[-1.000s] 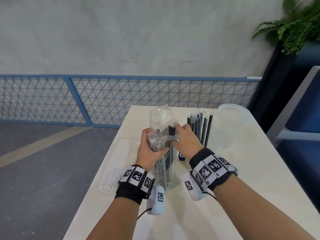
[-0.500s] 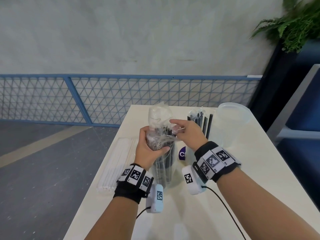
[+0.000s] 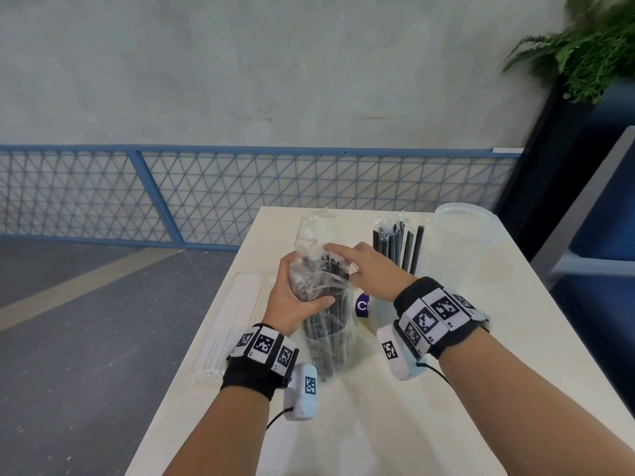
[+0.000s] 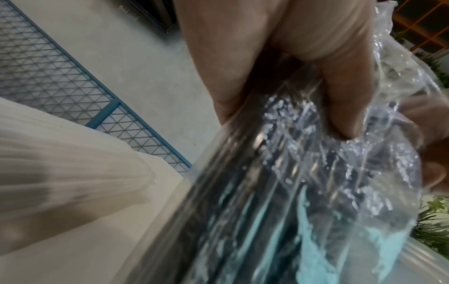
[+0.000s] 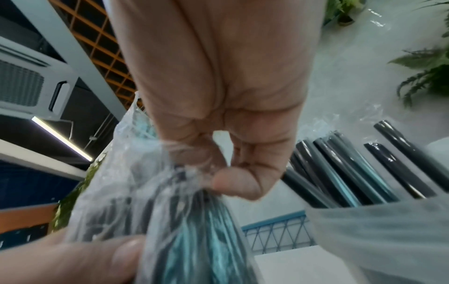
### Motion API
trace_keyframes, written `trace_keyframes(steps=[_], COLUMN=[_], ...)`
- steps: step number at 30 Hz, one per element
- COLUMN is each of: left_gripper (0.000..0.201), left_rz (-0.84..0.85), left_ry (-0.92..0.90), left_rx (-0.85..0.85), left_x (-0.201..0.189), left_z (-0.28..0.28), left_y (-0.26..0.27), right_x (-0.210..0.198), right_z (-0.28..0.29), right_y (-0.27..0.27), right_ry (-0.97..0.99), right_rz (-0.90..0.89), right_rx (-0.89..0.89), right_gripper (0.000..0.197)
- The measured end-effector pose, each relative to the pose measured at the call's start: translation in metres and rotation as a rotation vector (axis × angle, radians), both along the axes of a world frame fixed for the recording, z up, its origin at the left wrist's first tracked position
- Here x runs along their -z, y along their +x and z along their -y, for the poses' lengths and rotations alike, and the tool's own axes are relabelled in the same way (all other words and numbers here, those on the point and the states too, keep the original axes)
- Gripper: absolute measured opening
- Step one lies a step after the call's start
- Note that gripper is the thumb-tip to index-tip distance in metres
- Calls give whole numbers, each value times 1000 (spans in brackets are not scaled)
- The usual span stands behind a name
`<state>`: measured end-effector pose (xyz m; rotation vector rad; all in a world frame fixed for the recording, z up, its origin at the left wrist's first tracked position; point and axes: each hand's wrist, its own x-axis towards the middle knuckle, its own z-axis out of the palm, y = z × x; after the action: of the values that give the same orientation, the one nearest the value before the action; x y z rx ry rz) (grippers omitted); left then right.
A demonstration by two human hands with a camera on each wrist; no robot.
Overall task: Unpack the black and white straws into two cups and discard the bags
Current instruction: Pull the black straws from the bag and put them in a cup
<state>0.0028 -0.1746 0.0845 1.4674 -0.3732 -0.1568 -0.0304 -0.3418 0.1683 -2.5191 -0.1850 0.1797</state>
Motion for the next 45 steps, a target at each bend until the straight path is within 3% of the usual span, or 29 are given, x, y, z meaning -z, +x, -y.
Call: trace_keyframes(steps=[5,11,18,22,26,31,34,36,40,43,45], left_gripper=[74,71,65,64,68,72,71,71,75,76,74], left_rz=[5,-2,-16,-11,-16,-13,-26,-43,-45,-28,-17], left_ry=[69,89,137,193,225,226,229,231,230,248,256], left_rx=[-55,3,28,-11,-5,4,-6,-7,-12,-35,-47], left_x=[2,-3,3,8,10,9,12,14,18,18,17], left_z=[-1,0,2,0,-2,4,4,3,-1,-1,0], left_y=[1,-1,1,1,2,0,2,3,5,5,4], right_x=[-6,0,6,17,24,34,43,50,51,46,43], right_z=[9,13,18,18,22,10,1,-1,-1,2,0], right_y=[2,-2,3,-1,-9,-6,-9,-9,-3,2,3], right_ry=[-37,17,22,172,422,341,558,645,529,295,256], right_rz=[-101,-119,-127,-110,-214,-29,61,72,45,170,263], right_rx=[-49,-155,-45,-26,28,107,211,275,253,222,236], right_gripper=[60,83,78,74,68,66,49,48,51,50,51])
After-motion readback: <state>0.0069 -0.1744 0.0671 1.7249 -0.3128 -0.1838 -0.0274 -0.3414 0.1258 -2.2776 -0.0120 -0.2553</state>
